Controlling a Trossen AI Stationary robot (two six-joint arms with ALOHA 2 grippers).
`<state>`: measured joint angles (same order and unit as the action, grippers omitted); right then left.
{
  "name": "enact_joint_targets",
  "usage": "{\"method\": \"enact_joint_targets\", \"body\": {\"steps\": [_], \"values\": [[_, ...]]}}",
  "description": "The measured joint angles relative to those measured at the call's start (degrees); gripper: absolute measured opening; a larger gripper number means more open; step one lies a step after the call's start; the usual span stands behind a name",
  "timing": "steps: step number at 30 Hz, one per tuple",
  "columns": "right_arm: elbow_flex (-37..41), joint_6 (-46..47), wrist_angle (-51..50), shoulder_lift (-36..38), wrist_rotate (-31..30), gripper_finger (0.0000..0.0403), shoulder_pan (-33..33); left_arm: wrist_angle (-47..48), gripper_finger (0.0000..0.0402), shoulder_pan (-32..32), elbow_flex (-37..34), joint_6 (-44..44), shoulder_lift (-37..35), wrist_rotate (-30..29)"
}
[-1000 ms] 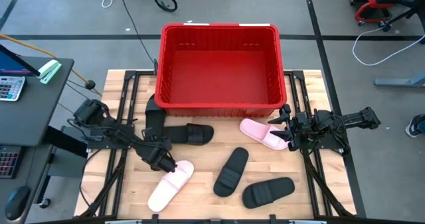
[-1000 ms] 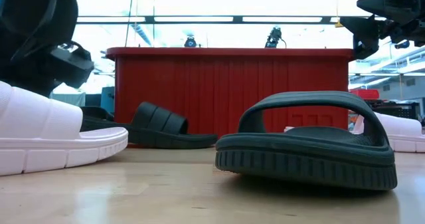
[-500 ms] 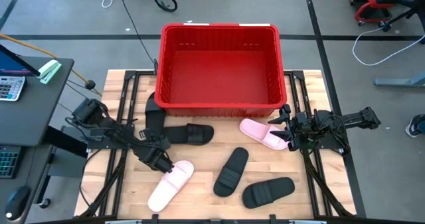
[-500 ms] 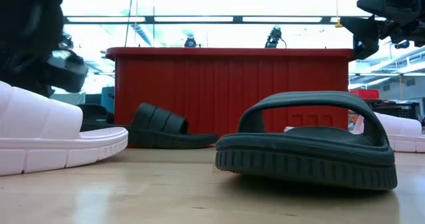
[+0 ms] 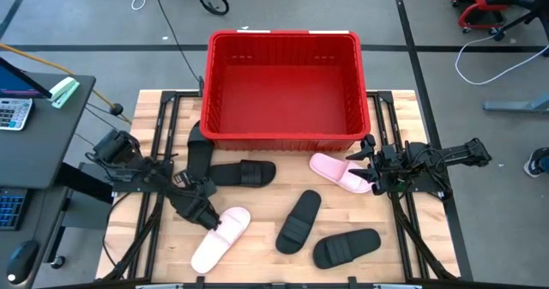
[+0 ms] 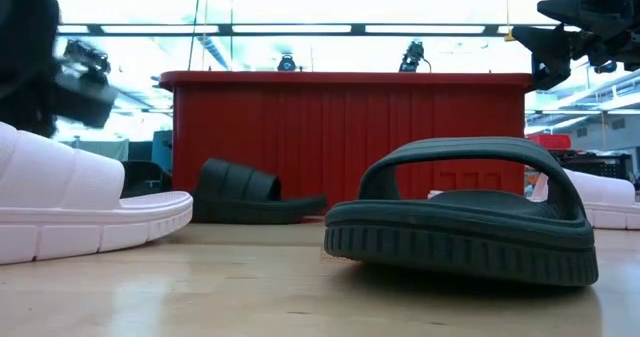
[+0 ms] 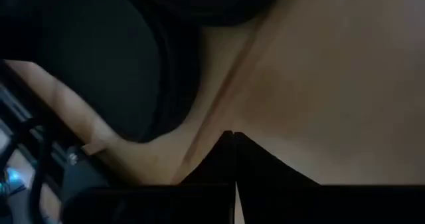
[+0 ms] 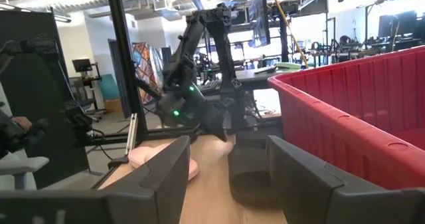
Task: Pick and place slides into bin
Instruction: Put the black slipper into the red bin
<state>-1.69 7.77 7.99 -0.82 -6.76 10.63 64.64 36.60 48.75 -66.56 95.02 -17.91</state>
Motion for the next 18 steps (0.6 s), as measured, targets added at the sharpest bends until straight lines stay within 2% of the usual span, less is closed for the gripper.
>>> {"method": "enact_joint_targets", "body": {"steps": [4,8,12,18], "values": [[0.0,0.0,0.0,0.0,0.0,0.0206,0.0,7.0,0.0003,2.7,5.9,-1.5,0.0,-0.2],[0.0,0.0,0.0,0.0,0.0,0.0206,0.0,7.0,0.0013,3.5,6.8,0.2,0.0,-4.5],[0.0,0.0,0.0,0.0,0.0,0.0206,0.0,4.6,0.0056,2.4,3.5,3.0,-0.1,-4.8],[0.0,0.0,0.0,0.0,0.0,0.0206,0.0,3.1,0.0146,-1.5,-2.8,0.6,-0.1,-4.8]]}}
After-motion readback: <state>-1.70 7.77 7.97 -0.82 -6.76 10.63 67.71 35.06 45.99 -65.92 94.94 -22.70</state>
